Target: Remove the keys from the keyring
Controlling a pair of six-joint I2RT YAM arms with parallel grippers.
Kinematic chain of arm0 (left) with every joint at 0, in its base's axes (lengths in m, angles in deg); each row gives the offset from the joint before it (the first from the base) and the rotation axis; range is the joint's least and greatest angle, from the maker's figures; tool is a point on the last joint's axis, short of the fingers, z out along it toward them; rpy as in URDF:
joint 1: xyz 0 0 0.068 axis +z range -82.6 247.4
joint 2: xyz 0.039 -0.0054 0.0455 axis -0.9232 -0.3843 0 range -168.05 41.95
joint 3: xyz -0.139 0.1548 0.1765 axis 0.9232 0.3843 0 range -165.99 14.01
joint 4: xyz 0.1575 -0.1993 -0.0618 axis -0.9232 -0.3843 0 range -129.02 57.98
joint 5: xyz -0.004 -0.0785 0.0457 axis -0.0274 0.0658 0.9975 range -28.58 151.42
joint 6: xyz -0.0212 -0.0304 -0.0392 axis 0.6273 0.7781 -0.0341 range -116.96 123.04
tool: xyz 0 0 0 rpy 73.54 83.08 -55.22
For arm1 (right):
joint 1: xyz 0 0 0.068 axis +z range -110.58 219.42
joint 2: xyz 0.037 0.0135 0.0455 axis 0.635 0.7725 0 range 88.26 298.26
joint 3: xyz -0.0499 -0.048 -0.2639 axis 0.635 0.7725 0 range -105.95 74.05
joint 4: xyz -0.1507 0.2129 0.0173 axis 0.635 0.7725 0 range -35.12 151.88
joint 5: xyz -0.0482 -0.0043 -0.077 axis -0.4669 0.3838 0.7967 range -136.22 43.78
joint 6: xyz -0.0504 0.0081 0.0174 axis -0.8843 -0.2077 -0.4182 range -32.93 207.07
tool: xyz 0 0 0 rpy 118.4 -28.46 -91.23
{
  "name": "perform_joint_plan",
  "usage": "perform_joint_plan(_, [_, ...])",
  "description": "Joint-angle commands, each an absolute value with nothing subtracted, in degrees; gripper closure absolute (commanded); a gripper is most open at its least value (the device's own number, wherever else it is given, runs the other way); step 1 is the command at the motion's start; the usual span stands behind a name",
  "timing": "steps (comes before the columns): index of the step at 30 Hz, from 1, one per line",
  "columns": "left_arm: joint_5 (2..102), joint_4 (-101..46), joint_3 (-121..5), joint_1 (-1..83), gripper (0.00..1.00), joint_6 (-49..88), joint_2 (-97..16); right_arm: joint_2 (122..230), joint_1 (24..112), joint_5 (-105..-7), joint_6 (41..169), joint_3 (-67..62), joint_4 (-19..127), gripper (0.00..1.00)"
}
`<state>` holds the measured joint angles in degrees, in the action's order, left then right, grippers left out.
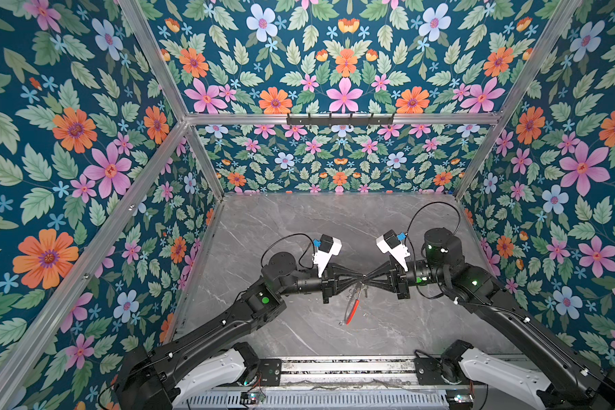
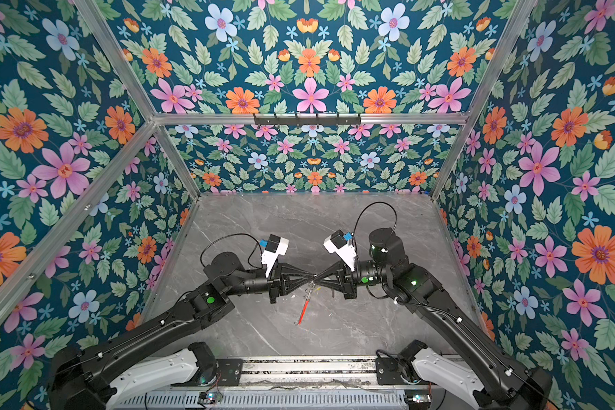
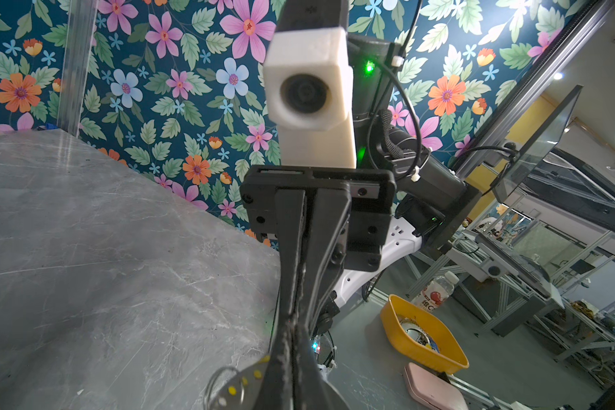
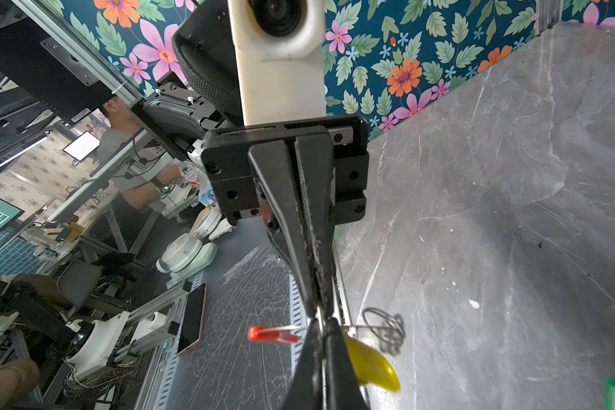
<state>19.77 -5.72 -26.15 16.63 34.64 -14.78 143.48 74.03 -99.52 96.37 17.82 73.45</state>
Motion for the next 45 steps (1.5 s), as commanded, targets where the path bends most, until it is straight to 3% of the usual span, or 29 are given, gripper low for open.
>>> perform_joint_plan(1, [20.32, 2.96, -24.94, 16.6, 1.0, 36.9, -14.07, 142.33, 74.13, -96.74, 98.4, 18.0, 68.36, 0.83])
perform_joint_plan(4, [22.07, 8.62, -23.03, 16.59, 1.0, 38.36, -13.43, 139.93, 74.13, -95.42, 100.71, 19.03, 64.66, 0.67])
perform_joint_plan(6, [23.22, 12.46, -21.99, 16.62, 1.0, 39.14, -13.4, 137.84, 74.14, -94.14, 102.5, 19.98, 61.55, 0.61])
perform_joint_plan(16, [28.83, 35.3, -17.96, 16.53, 1.0, 44.95, -18.43, 129.4, 81.28, -75.21, 111.6, 30.17, 40.5, 0.55])
perform_joint_plan(21, [30.21, 43.09, -16.99, 16.51, 1.0, 46.43, -21.04, 130.46, 81.96, -72.06, 116.11, 33.02, 33.51, 0.55])
perform_joint_plan(29, [30.78, 48.98, -15.33, 16.51, 1.0, 48.18, -23.36, 134.03, 82.09, -75.67, 119.21, 34.42, 25.9, 0.57])
perform_joint_plan(32, [30.85, 49.54, -15.19, 16.51, 1.0, 48.7, -23.84, 134.78, 82.28, -76.39, 119.24, 34.01, 25.79, 0.59])
perform_joint_plan(39, [31.49, 49.65, -14.91, 16.51, 1.0, 48.64, -23.88, 136.5, 82.48, -78.68, 119.76, 33.03, 25.78, 0.77])
perform_joint_plan(45, [31.86, 49.54, -14.64, 16.49, 1.0, 48.67, -24.01, 137.25, 82.91, -80.3, 119.76, 32.54, 25.69, 0.81])
